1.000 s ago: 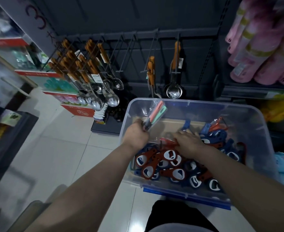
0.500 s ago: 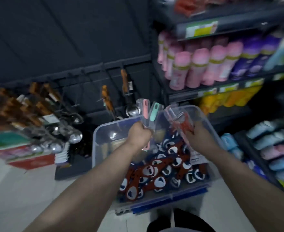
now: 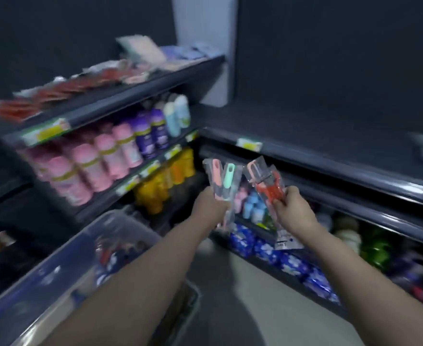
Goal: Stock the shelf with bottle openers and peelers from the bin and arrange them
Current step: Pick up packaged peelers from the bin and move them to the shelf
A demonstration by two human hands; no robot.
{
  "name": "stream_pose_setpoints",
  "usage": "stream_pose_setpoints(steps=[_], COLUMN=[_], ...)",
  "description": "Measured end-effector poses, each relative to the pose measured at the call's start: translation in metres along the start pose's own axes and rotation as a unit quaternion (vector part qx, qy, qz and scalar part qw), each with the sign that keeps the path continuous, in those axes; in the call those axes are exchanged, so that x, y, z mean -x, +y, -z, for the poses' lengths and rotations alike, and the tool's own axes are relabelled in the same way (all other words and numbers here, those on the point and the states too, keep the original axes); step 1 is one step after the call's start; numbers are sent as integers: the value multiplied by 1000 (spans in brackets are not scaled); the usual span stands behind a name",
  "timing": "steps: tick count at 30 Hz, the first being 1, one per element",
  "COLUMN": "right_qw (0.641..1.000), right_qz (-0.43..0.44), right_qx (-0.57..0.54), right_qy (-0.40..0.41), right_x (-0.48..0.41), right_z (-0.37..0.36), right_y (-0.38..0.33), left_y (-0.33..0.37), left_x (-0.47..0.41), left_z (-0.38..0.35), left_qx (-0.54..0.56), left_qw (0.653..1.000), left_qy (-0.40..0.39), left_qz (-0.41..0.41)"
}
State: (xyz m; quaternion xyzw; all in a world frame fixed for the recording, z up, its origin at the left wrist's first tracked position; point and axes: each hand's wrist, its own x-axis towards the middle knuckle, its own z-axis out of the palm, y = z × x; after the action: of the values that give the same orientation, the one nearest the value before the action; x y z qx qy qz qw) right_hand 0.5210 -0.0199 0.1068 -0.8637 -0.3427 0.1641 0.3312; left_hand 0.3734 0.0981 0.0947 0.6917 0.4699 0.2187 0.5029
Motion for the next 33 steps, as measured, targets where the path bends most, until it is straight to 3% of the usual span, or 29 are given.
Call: stream_pose_setpoints(steps=[6,15,22,33], right_qw=[983,955,949,949], right_qz=[-104,-168,-200,-230], right_qx=[-47,-45,-40,-39], right_qy=[143,238,239,214], right_x=[-1,-23,-94,-272], right_z=[158,276,310,334], right_y=[121,219,263,267], left_y=[108,197,231,288], left_x=[8,9,-54,-176], left_z=[-187,-338,-404,-475], left_qx=[-7,-19,-53,-103], left_qw=[989,979,978,965], left_qy=[-137,-179,-178,-224], left_qz=[-63,-90,-92,-89])
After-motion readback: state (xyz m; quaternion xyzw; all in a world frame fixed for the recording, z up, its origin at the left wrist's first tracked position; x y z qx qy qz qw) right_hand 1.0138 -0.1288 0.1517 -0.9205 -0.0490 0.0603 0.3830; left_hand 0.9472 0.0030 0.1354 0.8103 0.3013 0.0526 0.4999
